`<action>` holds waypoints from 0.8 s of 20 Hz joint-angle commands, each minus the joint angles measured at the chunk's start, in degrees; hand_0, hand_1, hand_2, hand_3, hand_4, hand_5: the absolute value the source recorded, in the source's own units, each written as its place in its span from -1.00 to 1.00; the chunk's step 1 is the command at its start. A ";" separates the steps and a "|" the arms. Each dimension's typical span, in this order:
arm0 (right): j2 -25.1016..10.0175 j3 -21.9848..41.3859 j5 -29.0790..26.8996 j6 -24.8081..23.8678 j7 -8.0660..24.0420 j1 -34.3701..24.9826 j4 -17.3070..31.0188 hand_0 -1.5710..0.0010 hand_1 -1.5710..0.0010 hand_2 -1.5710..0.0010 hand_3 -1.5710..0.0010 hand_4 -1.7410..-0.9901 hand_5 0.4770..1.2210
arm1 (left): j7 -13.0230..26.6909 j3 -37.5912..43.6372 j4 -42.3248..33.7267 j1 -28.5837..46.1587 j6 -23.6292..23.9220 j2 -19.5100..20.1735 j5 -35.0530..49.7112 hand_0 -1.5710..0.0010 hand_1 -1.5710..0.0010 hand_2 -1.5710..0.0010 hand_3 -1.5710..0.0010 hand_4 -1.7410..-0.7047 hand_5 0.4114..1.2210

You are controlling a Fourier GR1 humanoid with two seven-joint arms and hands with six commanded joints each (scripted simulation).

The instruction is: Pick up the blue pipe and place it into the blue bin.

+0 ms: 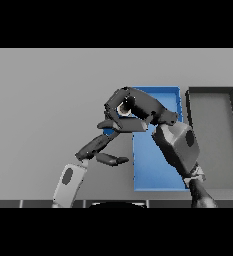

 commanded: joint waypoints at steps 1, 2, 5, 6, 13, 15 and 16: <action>-0.99 -2.23 1.09 -1.72 -0.53 -2.25 1.35 -1.00 -1.00 -1.00 -1.00 -1.00 1.00 | 0.53 -0.07 0.27 -0.07 0.16 -0.18 -0.24 1.00 1.00 1.00 1.00 0.61 -0.95; -2.12 -3.85 2.53 -2.95 -0.60 -4.05 2.58 -1.00 -1.00 -1.00 -1.00 -1.00 1.00 | 0.76 -0.49 0.16 0.38 0.09 -0.38 -0.40 1.00 1.00 1.00 1.00 0.62 -0.95; -5.35 -8.66 6.46 -3.69 0.57 -6.84 8.46 -1.00 -1.00 -1.00 -1.00 -1.00 1.00 | 0.52 -0.49 -0.45 0.64 0.22 0.17 -0.80 1.00 1.00 1.00 1.00 0.64 -0.97; -5.97 -10.07 6.88 -3.47 0.89 -7.05 9.73 -1.00 -1.00 -1.00 -1.00 -1.00 1.00 | 1.05 -0.81 -0.63 0.78 0.15 -0.08 -0.86 1.00 1.00 1.00 1.00 0.64 -0.98; -10.04 -17.87 12.41 0.20 1.11 2.77 14.34 -1.00 -1.00 -1.00 -1.00 -1.00 1.00 | -1.30 -0.81 0.30 0.56 0.43 0.94 -1.95 1.00 1.00 1.00 1.00 0.68 -0.98; -9.82 -18.50 13.30 0.92 1.80 6.63 13.21 -1.00 -1.00 -1.00 -1.00 -1.00 1.00 | -1.24 -1.01 -0.33 0.85 0.37 0.79 -1.78 1.00 1.00 1.00 1.00 0.69 -0.98; -9.92 -18.59 13.75 0.76 1.79 8.91 13.04 -1.00 -1.00 -1.00 -1.00 -1.00 1.00 | -1.02 -0.65 -0.36 0.50 0.66 0.84 -1.78 1.00 1.00 1.00 1.00 0.69 -0.98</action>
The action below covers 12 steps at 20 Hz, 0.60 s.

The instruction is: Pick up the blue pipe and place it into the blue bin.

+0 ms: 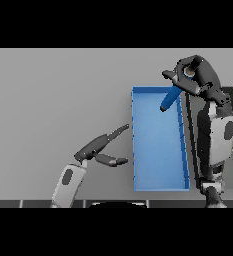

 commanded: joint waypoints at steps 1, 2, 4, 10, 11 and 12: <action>0.64 0.17 0.51 0.06 0.01 3.24 -1.29 -1.00 -1.00 -1.00 -1.00 -1.00 1.00 | -0.19 -0.13 -0.09 0.74 -0.25 -0.04 0.33 1.00 1.00 1.00 1.00 0.68 -0.98; 0.36 0.62 0.66 -0.20 0.01 5.92 -2.25 -1.00 -1.00 -1.00 -1.00 -1.00 1.00 | -0.06 -0.15 -0.18 1.11 -0.07 -0.10 0.25 1.00 1.00 1.00 1.00 0.67 -0.97; -0.85 2.75 0.29 -2.93 0.01 10.71 -3.30 -1.00 -1.00 -1.00 -1.00 -1.00 1.00 | 0.32 -0.05 -0.63 1.35 -0.09 -0.34 0.73 1.00 1.00 1.00 1.00 0.67 -0.97; -10.61 14.91 -2.63 -18.39 0.01 21.01 -3.79 -1.00 -1.00 -1.00 -0.92 -1.00 1.00 | 1.02 -0.27 -1.06 1.73 -0.91 -0.12 1.38 1.00 1.00 1.00 1.00 0.65 -0.97; -11.98 17.66 -3.70 -21.11 0.01 21.62 -3.48 -1.00 -1.00 -1.00 -0.94 -1.00 1.00 | 1.60 -0.17 -1.83 1.91 -0.97 -0.08 1.71 1.00 1.00 1.00 1.00 0.65 -0.98; -13.27 19.35 -4.35 -22.56 0.01 22.74 -4.15 -1.00 -1.00 -1.00 -0.60 -1.00 1.00 | 1.56 -0.26 -1.98 1.91 -0.94 -0.20 1.79 1.00 1.00 1.00 1.00 0.65 -0.98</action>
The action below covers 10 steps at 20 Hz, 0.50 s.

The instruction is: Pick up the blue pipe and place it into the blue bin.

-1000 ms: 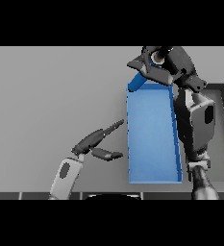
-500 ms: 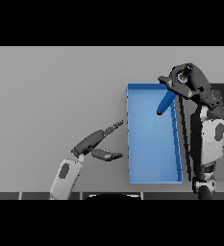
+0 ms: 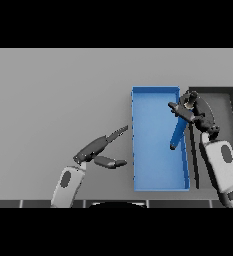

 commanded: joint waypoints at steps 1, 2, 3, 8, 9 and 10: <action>-2.75 3.04 -1.67 -3.15 0.17 0.73 0.04 -1.00 -1.00 -1.00 -0.43 -1.00 1.00 | -0.10 -0.13 -0.25 0.15 0.21 0.17 -0.35 1.00 1.00 1.00 1.00 0.65 -0.98; -5.08 6.11 -3.02 -6.48 0.17 1.06 0.23 -1.00 -1.00 -1.00 -0.30 -1.00 1.00 | -1.10 -0.38 0.02 0.63 0.27 0.58 -0.88 1.00 1.00 1.00 1.00 0.65 -0.98; -6.48 8.40 -3.93 -8.57 0.17 0.67 1.67 -1.00 -1.00 -1.00 -0.16 -1.00 1.00 | -0.70 -0.43 0.23 0.52 0.37 0.58 -1.19 1.00 1.00 1.00 1.00 0.66 -0.98; -18.99 27.36 -18.65 -19.65 0.19 -6.04 5.42 0.05 0.13 0.13 0.49 -0.13 1.00 | -1.04 -0.42 1.31 -0.11 0.78 0.17 -1.56 1.00 1.00 1.00 1.00 0.67 -0.97; -20.58 30.92 -20.53 -19.15 0.17 -8.21 5.85 0.24 0.30 0.30 0.59 0.08 1.00 | -0.94 -0.34 0.67 -0.08 0.74 0.16 -1.28 1.00 1.00 1.00 1.00 0.67 -0.96; -22.43 34.03 -22.06 -18.51 0.19 -9.86 5.44 0.39 0.44 0.44 0.67 0.24 0.90 | -0.83 -0.28 0.44 0.01 0.66 0.25 -1.11 1.00 1.00 1.00 1.00 0.67 -0.96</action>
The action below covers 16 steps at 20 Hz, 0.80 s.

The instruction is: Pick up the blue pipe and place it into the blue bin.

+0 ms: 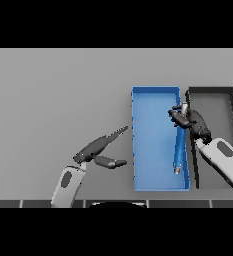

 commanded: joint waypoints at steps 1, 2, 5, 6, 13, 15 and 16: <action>-0.49 1.73 -0.37 0.48 0.02 -1.16 0.73 0.51 0.55 0.55 0.74 0.39 0.77 | 0.38 -0.22 -0.03 -0.07 0.04 -0.26 -0.11 1.00 1.00 1.00 1.00 0.66 -0.96; -2.01 5.48 -1.22 1.30 0.01 -3.41 1.18 0.61 0.64 0.64 0.79 0.51 0.63 | 0.34 -0.17 0.33 -0.10 0.08 -0.45 -0.03 1.00 1.00 1.00 1.00 0.66 -0.96; -4.66 10.77 -1.31 5.17 0.02 -6.92 1.32 0.80 0.82 0.82 0.89 0.75 0.23 | 0.58 -0.31 -0.43 0.50 -0.34 -0.13 0.25 1.00 1.00 1.00 1.00 0.65 -0.96; -4.69 11.55 -1.24 5.25 -0.01 -7.20 1.43 0.84 0.85 0.85 0.91 0.77 0.13 | 0.32 -0.40 -0.39 0.66 -0.26 -0.04 0.07 1.00 1.00 1.00 1.00 0.65 -0.96; -5.10 16.13 0.48 6.41 -0.15 -9.92 2.69 0.97 0.97 0.97 0.98 0.88 -0.36 | -0.25 -1.03 -0.18 1.25 -0.08 -0.35 -0.40 1.00 1.00 1.00 1.00 0.65 -0.96; -4.57 16.60 1.06 6.40 -0.12 -9.85 3.19 0.98 0.98 0.98 0.99 0.89 -0.45 | 0.57 -0.55 -0.17 0.52 0.38 -0.47 -0.48 1.00 1.00 1.00 1.00 0.65 -0.96; -4.47 16.56 1.17 6.65 -0.69 -9.85 3.53 0.98 0.98 0.98 0.99 0.91 -0.48 | 0.01 -0.56 -0.02 0.76 0.48 -0.18 -0.76 1.00 1.00 1.00 1.00 0.65 -0.95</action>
